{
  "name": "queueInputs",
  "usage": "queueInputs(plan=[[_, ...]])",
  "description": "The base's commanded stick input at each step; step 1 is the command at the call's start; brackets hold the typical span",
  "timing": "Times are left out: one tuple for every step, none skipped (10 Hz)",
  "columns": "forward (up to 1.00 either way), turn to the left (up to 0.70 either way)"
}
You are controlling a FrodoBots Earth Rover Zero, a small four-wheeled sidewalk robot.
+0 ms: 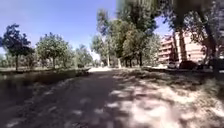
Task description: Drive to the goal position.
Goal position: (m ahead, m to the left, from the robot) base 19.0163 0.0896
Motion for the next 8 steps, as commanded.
queueInputs(plan=[[0.85, 0.0], [0.85, 0.0], [0.85, 0.0], [0.85, 0.0], [0.85, 0.0], [0.85, 0.0], [0.85, 0.0], [0.85, 0.0]])
